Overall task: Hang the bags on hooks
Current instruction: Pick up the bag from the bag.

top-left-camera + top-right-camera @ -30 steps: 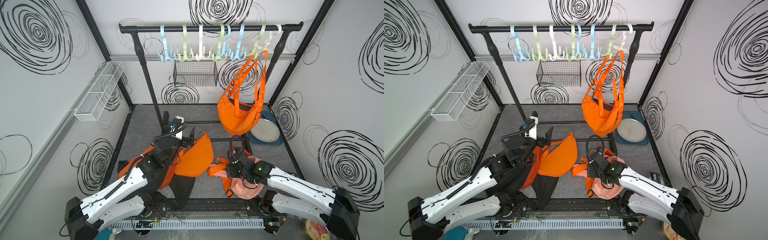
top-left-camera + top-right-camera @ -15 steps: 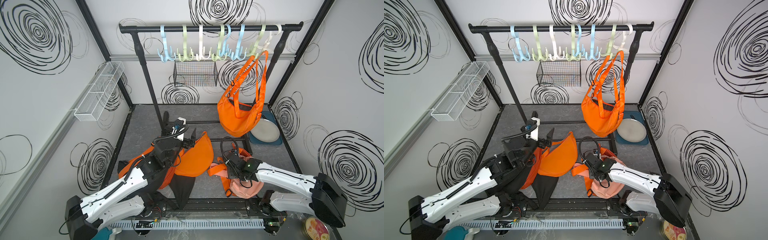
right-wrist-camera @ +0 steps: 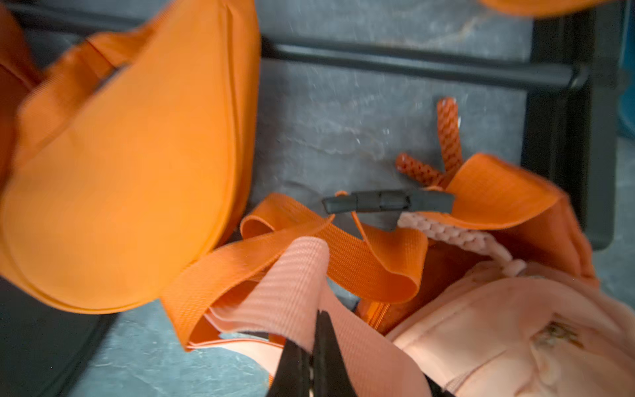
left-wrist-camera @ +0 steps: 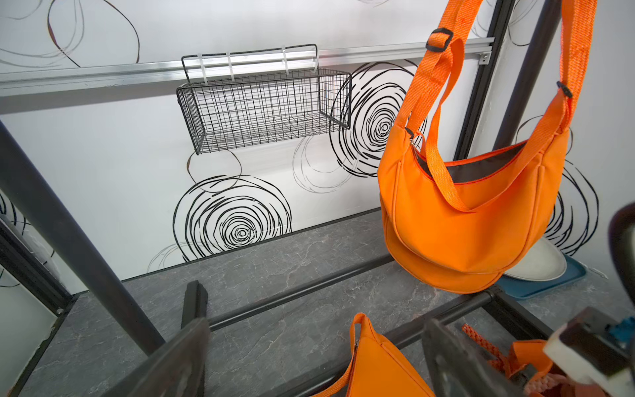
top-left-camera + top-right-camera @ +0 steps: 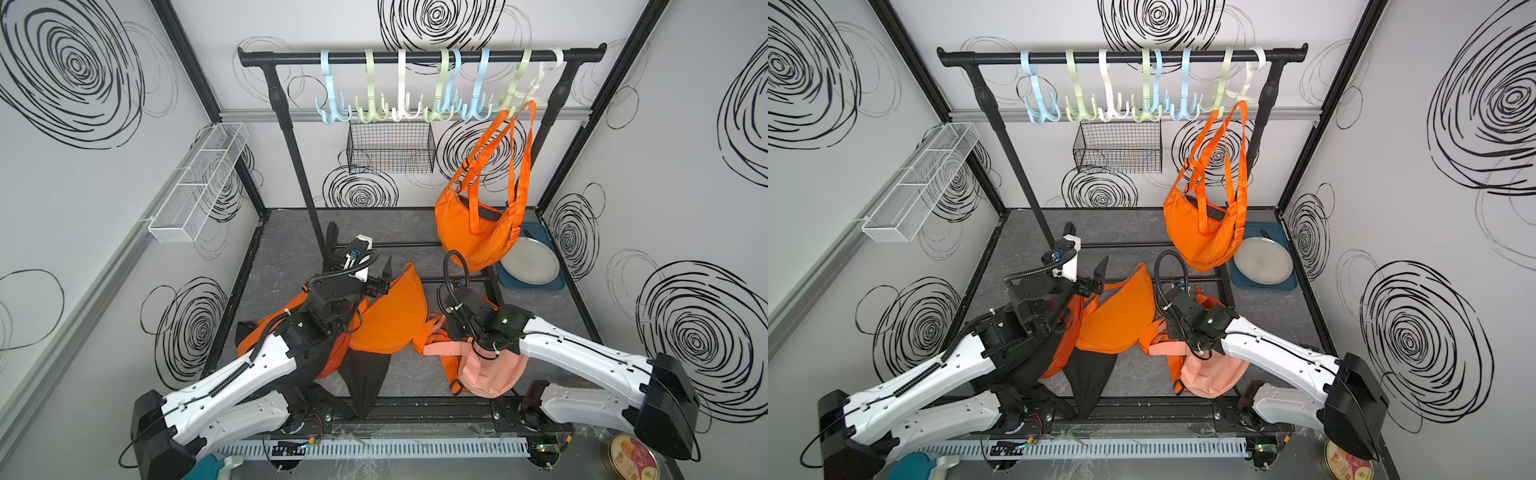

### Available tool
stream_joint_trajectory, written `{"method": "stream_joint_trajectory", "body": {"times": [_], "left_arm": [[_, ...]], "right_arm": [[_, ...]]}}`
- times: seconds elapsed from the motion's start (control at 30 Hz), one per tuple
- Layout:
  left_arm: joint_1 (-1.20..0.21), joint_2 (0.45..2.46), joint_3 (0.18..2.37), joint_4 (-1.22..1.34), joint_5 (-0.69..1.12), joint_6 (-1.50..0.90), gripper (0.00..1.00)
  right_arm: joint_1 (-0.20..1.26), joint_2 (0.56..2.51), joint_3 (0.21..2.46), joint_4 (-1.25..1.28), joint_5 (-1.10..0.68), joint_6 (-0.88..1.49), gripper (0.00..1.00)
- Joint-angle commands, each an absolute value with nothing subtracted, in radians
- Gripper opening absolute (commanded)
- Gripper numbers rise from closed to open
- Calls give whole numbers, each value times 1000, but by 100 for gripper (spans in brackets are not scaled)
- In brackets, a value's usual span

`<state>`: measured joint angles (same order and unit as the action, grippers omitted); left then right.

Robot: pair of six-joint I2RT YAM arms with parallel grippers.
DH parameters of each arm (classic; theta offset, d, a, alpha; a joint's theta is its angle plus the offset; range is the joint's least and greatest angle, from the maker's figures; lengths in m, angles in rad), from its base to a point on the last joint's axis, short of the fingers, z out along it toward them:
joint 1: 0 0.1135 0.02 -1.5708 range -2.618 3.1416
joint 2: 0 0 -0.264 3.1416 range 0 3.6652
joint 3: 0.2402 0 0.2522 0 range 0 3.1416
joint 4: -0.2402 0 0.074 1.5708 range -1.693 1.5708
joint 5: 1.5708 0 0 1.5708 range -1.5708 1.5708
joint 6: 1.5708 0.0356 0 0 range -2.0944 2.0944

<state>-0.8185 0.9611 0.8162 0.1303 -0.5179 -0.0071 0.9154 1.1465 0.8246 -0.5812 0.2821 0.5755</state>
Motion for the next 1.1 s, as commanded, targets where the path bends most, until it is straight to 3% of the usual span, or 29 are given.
{"method": "stream_joint_trajectory", "body": {"times": [0.0, 0.3, 0.53, 0.7, 0.87, 1.07], "left_arm": [[-825, 962, 819, 167, -521, 7, 99], [-825, 947, 811, 180, -353, 7, 99], [-833, 879, 746, 302, -4, -3, 99], [-902, 867, 736, 401, 152, -52, 99], [-1021, 950, 770, 389, 128, -55, 99], [-1088, 1079, 712, 576, -60, -129, 100]], "right_arm": [[923, 1093, 896, -637, 280, 494, 0], [920, 910, 1076, -613, 263, 325, 0], [921, 927, 1248, -621, 324, 239, 0], [921, 955, 1324, -607, 423, 220, 0], [922, 987, 1393, -575, 456, 206, 0], [923, 1013, 1468, -579, 458, 195, 0]]}}
